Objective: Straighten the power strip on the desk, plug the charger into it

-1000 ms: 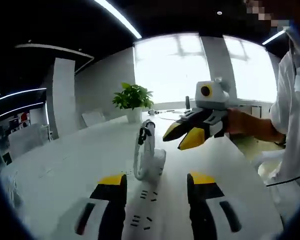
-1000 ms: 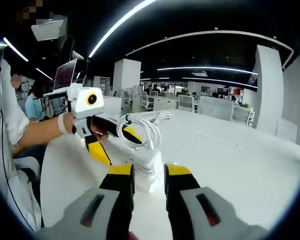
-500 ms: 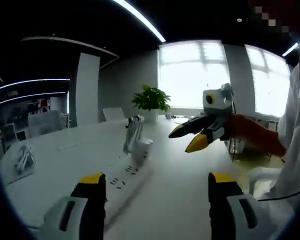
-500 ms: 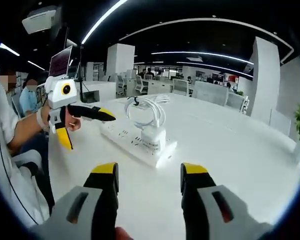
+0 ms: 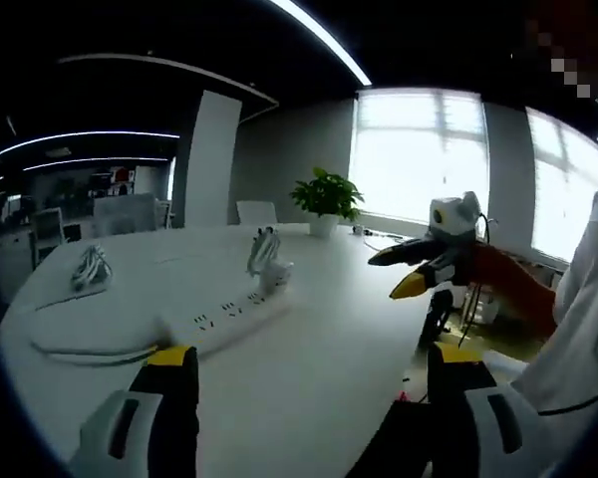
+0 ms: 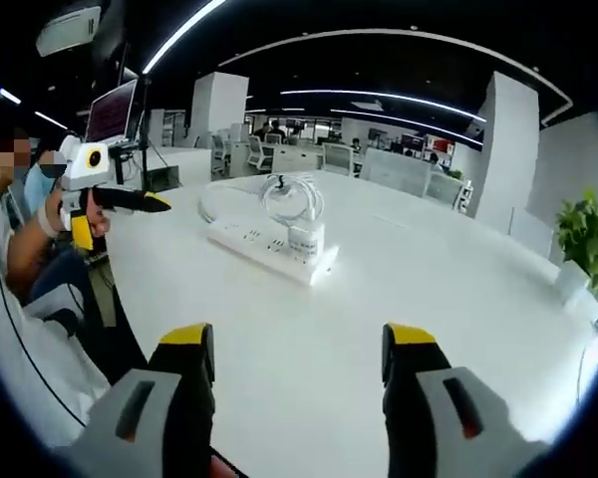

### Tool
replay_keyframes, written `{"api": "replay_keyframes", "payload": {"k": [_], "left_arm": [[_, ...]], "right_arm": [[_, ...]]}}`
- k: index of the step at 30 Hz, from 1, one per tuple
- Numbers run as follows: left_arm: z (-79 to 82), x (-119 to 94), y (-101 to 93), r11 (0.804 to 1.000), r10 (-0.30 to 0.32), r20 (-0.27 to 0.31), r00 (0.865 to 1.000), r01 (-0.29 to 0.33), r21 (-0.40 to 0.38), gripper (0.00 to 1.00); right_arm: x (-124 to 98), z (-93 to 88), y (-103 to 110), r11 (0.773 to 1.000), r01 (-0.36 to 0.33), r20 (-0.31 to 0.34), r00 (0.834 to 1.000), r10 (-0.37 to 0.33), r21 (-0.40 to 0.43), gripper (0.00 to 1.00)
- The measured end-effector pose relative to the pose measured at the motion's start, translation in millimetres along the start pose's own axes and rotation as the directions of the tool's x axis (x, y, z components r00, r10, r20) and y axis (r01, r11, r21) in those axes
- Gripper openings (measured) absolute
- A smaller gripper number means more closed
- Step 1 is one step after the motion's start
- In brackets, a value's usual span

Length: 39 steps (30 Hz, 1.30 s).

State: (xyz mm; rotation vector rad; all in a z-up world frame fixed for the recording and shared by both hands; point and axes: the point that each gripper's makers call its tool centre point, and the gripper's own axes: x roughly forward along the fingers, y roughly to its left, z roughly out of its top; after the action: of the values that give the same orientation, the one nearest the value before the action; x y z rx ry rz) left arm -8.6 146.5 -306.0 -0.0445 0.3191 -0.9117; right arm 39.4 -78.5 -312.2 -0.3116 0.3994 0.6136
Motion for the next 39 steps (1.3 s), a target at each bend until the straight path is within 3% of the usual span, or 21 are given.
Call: {"api": "replay_keyframes", "payload": {"k": [4, 6, 10, 14, 17, 21, 24, 26, 28, 34, 39], "left_arm": [[-7.9, -18.9, -1.0, 0.995, 0.075, -0.063, 0.995, -0.07, 0.071, 0.96], [-13.4, -26.6, -0.9, 0.992, 0.102, -0.105, 0.989, -0.094, 0.08, 0.96], [-18.2, -41.2, -4.2, 0.989, 0.134, -0.128, 0.983, -0.125, 0.081, 0.96], [-29.8, -61.3, 3.1, 0.973, 0.223, -0.192, 0.956, -0.206, 0.106, 0.96], [-32.6, -76.0, 3.6, 0.967, 0.253, -0.199, 0.947, -0.237, 0.098, 0.96], [-26.2, -90.5, -1.9, 0.965, 0.263, -0.156, 0.952, -0.26, 0.043, 0.96], [-25.8, -98.0, -4.7, 0.96, 0.28, -0.148, 0.948, -0.28, 0.024, 0.96], [-25.5, -99.1, -6.6, 0.959, 0.282, -0.153, 0.947, -0.281, 0.034, 0.96], [-23.0, -98.7, -7.4, 0.96, 0.282, -0.151, 0.948, -0.278, 0.043, 0.96], [-16.4, -102.2, -16.3, 0.961, 0.275, -0.137, 0.952, -0.271, 0.047, 0.96], [-11.1, -101.9, -24.3, 0.97, 0.242, -0.128, 0.962, -0.237, 0.057, 0.96]], "right_arm": [[-20.8, -8.9, 4.5, 1.0, 0.022, -0.029, 0.999, -0.021, 0.019, 0.76], [-31.7, -12.9, 5.2, 0.998, 0.038, -0.042, 0.998, -0.036, 0.053, 0.76], [-52.9, -21.5, 3.3, 0.991, 0.09, -0.072, 0.994, -0.083, 0.095, 0.78], [-69.2, -28.7, 5.8, 0.988, 0.119, -0.106, 0.988, -0.108, 0.095, 0.8], [-82.7, -28.5, 10.9, 0.986, 0.137, -0.101, 0.987, -0.127, 0.095, 0.81], [-96.9, -23.2, 21.0, 0.979, 0.165, -0.065, 0.985, -0.158, 0.118, 0.8], [-104.0, -23.7, 34.1, 0.975, 0.182, -0.052, 0.983, -0.176, 0.128, 0.8], [-102.5, -24.2, 36.5, 0.974, 0.184, -0.076, 0.982, -0.175, 0.132, 0.8], [-102.3, -16.7, 35.7, 0.976, 0.195, -0.045, 0.981, -0.191, 0.098, 0.8], [-97.9, -19.9, 36.9, 0.972, 0.195, -0.061, 0.98, -0.189, 0.129, 0.79], [-92.9, -12.9, 50.8, 0.982, 0.153, -0.061, 0.987, -0.147, 0.109, 0.78]]}}
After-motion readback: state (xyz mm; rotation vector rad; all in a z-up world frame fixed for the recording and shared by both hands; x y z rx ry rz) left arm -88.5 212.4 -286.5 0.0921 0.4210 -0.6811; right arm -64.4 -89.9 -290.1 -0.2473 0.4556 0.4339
